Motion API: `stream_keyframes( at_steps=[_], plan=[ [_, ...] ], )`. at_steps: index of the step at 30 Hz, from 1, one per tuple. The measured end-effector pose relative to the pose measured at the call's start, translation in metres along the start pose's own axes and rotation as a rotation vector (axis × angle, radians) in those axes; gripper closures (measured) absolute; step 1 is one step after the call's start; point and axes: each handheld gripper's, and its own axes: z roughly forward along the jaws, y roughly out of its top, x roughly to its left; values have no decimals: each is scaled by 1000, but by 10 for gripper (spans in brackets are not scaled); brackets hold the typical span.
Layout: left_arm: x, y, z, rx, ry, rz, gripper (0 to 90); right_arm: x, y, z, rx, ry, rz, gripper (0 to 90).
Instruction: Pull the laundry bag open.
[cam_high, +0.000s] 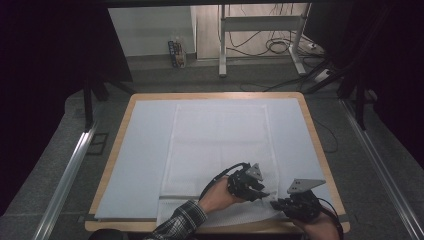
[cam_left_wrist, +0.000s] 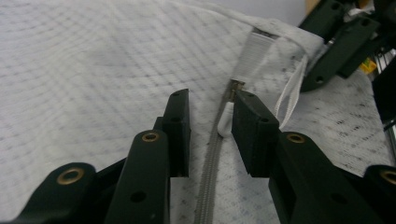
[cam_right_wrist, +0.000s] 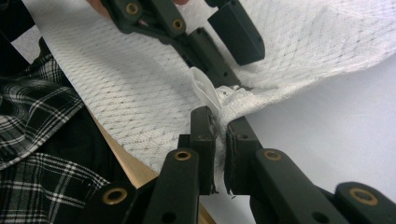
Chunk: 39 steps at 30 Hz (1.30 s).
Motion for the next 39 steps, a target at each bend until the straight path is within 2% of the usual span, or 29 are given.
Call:
stream_keyframes(
  at_steps=[5, 8, 9, 10, 12, 15, 17, 19, 25, 26, 28, 30, 32, 33, 36, 39],
  plan=[
    [-6, -1, 6, 23, 12, 40, 665, 0, 0, 0, 1, -4, -2, 824],
    [-9, 0, 6, 26, 15, 51, 700, 0, 0, 1, 4, -6, -4, 824],
    [-9, 0, 5, 32, 13, 56, 731, 0, 0, 0, 3, -7, -3, 824],
    [-11, 1, 5, 48, -6, 60, 787, 0, 0, 0, 3, -10, -4, 825],
    [-12, 2, 5, 53, -5, 65, 788, 0, 0, 0, 5, -11, -4, 825],
    [-11, 2, 3, 59, -21, 62, 797, 1, 0, 0, 5, -17, -5, 825],
    [-11, 1, 3, 36, -59, 30, 794, 1, 0, 0, 7, -19, -8, 825],
    [-10, 1, 4, 59, -58, 43, 793, 1, 0, 1, 9, -19, -10, 825],
    [-11, 2, 3, 65, -38, 58, 810, 1, 0, 1, 16, -26, -15, 825],
    [-11, 2, 2, 59, -34, 51, 866, 1, 0, 1, 14, -25, -14, 825],
    [-7, 2, -2, 40, -51, 28, 866, 1, 0, 1, 16, -31, -19, 825],
    [-3, 1, -6, 29, -58, 23, 867, 1, 0, 0, 12, -31, -14, 825],
    [-1, 0, -9, 9, -85, -2, 866, 1, 0, 0, 13, -32, -7, 825],
    [-1, 0, -8, 15, -89, -4, 865, 0, 0, 0, 13, -32, -8, 825],
    [-2, -1, -5, 25, -86, 4, 859, 1, 0, 0, 13, -32, -11, 825],
    [-6, -2, 1, 51, -53, 37, 855, 1, 0, 0, 13, -37, -14, 825]
  ],
)
